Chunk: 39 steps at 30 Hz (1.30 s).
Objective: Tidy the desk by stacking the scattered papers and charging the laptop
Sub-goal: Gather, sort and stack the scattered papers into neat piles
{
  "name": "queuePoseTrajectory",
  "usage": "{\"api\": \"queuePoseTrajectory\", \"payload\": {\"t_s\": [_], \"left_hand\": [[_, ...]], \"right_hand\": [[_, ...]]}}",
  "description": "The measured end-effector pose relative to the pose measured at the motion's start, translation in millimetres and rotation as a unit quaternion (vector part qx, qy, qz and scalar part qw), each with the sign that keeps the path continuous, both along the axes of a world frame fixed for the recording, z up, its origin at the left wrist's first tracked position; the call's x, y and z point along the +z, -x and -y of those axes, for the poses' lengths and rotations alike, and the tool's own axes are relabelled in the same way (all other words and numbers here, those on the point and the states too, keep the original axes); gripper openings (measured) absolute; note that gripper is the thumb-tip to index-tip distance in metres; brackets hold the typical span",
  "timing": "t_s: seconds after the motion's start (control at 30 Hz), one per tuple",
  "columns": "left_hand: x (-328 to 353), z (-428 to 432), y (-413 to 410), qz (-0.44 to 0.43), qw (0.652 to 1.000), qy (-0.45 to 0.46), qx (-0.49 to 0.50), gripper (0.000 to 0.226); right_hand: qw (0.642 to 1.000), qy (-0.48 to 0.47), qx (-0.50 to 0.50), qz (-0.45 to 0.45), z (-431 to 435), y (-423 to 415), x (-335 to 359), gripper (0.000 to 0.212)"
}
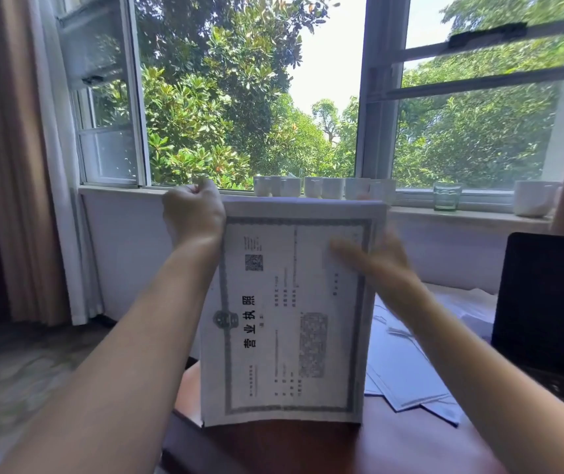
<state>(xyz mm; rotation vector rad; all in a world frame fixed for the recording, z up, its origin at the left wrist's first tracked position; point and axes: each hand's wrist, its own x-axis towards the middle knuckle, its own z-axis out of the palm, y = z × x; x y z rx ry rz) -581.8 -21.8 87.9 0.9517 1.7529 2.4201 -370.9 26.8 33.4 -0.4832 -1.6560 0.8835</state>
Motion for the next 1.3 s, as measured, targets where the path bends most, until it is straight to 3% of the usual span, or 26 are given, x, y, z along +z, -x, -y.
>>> {"api": "queuePoseTrajectory", "payload": {"t_s": [0.07,0.1,0.17,0.27,0.3,0.37,0.47,0.5,0.6,0.77,0.87,1.0,1.13,1.2,1.3], "left_hand": [[-0.3,-1.5,0.2,0.002,1.0,-0.008,0.01,0.048],[-0.9,0.8,-0.2,-0.008,1.0,-0.016,0.011,0.047],[-6.0,3.2,3.5,-0.04,0.998,-0.049,0.0,0.04],[-25.7,15.6,8.7,-0.053,0.993,-0.065,-0.085,0.074],[-37.3,20.9,11.0,-0.064,0.99,-0.05,-0.119,0.073],[-71.3,29.1,16.0,-0.079,0.977,0.011,-0.197,0.05],[-127.4,32.3,18.2,-0.004,0.956,0.078,-0.284,0.06],[-139.3,31.5,17.0,0.006,0.956,0.079,-0.282,0.058],[-148.5,30.8,9.9,0.013,0.963,0.054,-0.263,0.018],[-132.0,33.7,7.9,-0.019,0.963,0.077,-0.257,0.021],[-124.4,29.4,14.7,-0.038,0.957,0.108,-0.265,0.006],[-142.2,14.0,28.1,0.007,0.954,0.181,-0.238,0.009],[-174.0,-6.0,35.6,0.061,0.945,0.242,-0.209,0.014],[-187.8,-14.9,41.8,0.068,0.936,0.294,-0.183,0.01],[-206.3,-25.8,51.4,0.046,0.907,0.394,-0.144,0.019]], "right_hand": [[0.996,0.035,0.005,0.077,-2.7,-2.0,-26.6,0.03],[0.997,0.042,-0.005,0.07,-5.7,-0.8,-38.0,0.023],[0.999,0.033,-0.033,0.02,-9.4,4.5,-48.7,0.031],[0.998,0.008,-0.063,-0.013,-5.2,15.7,-47.1,0.039],[0.997,0.007,-0.067,-0.021,-3.9,18.0,-46.8,0.04],[0.996,0.005,-0.082,-0.041,-0.7,21.4,-48.9,0.045],[0.994,0.027,-0.086,-0.065,1.5,24.7,-53.0,0.037],[0.993,0.033,-0.089,-0.065,1.4,24.4,-53.7,0.028],[0.995,0.051,-0.072,-0.056,3.8,23.6,-52.1,0.019],[0.995,0.087,-0.031,-0.031,-1.7,25.8,-37.8,0.011],[0.99,0.144,0.003,0.004,-20.9,32.9,-27.2,0.011],[0.964,0.254,-0.008,0.083,-51.8,52.1,-50.1,0.043],[0.94,0.257,-0.078,0.211,-84.9,62.2,-94.6,0.03],[0.918,0.255,-0.111,0.283,-94.3,56.7,-114.5,0.035],[0.908,0.236,-0.135,0.32,-105.1,38.3,-135.3,0.036]]}}
